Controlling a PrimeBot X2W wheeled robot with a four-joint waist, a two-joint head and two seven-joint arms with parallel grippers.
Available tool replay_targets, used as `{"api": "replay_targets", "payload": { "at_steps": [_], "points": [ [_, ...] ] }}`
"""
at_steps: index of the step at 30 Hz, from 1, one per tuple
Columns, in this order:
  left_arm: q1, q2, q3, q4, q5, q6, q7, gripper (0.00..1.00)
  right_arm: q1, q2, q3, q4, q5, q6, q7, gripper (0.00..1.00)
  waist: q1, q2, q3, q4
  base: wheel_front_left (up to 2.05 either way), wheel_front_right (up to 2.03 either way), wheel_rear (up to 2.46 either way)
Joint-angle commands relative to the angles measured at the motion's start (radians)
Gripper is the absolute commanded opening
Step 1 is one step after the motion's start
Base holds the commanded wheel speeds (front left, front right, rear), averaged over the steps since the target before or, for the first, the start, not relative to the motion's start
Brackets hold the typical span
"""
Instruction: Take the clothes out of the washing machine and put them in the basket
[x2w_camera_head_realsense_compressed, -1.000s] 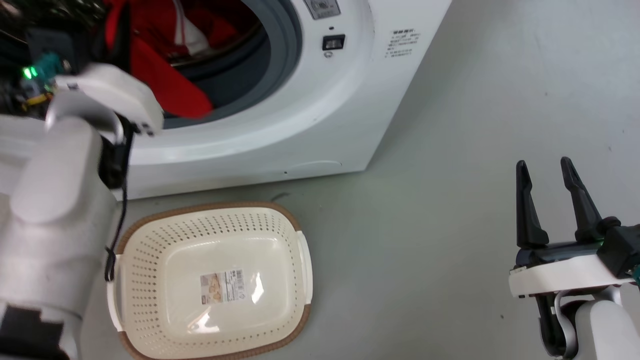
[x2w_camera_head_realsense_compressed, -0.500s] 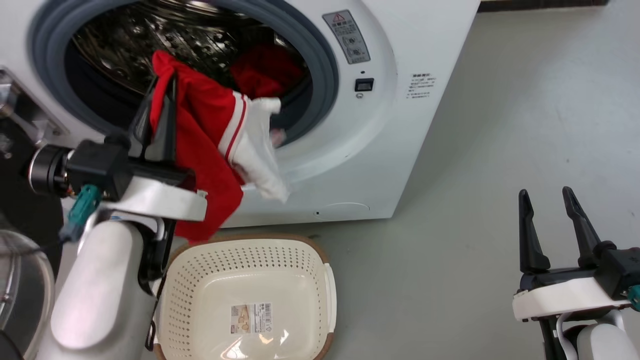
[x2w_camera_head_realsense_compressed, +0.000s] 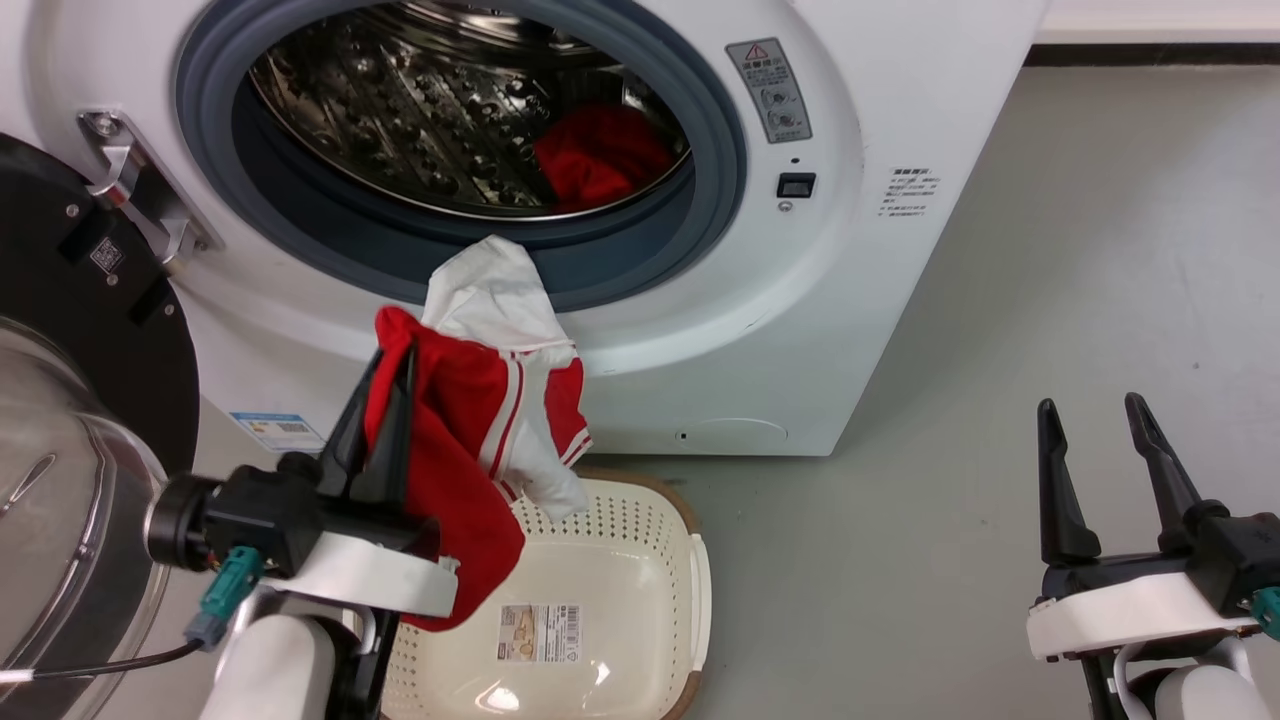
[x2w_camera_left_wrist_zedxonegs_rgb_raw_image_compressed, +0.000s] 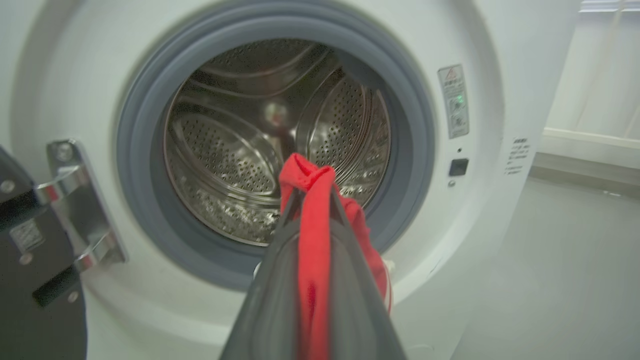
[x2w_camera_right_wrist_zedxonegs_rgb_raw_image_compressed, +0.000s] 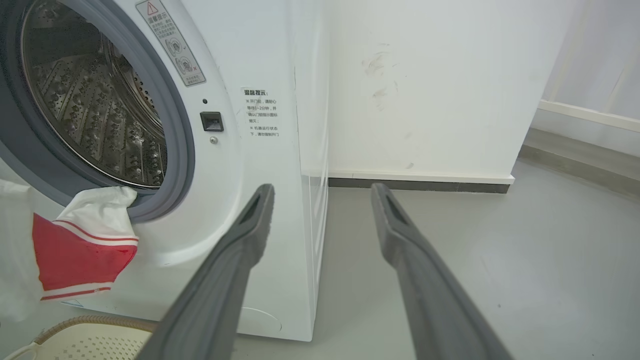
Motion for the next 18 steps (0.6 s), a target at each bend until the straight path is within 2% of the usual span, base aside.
{"api": "replay_targets", "payload": {
  "at_steps": [1, 5, 6, 18],
  "points": [
    [0.020, -0.010, 0.002, 0.043, 0.002, -0.008, -0.003, 0.00, -0.007, -0.001, 0.001, -0.005, -0.007, -0.001, -0.002, 1.00, 0.0001, 0.0000, 0.022, 0.008, 0.00, 0.00, 0.00],
    [0.013, -0.038, 0.027, 0.154, -0.024, -0.022, -0.003, 0.00, -0.021, -0.001, 0.000, -0.011, -0.014, -0.001, -0.002, 1.00, 0.0001, 0.0000, 0.067, 0.011, 0.00, 0.00, 0.00],
    [0.013, -0.038, 0.027, 0.154, -0.024, -0.022, -0.003, 0.00, -0.021, -0.001, 0.000, -0.011, -0.014, -0.001, -0.002, 1.00, 0.0001, 0.0000, 0.067, 0.011, 0.00, 0.00, 0.00],
    [-0.108, -0.067, 0.033, 0.525, -0.005, -0.061, -0.003, 0.00, -0.073, 0.000, -0.012, -0.038, -0.049, -0.001, -0.002, 1.00, 0.0001, 0.0000, 0.240, -0.003, 0.00, 0.00, 0.00]
  ]
}}
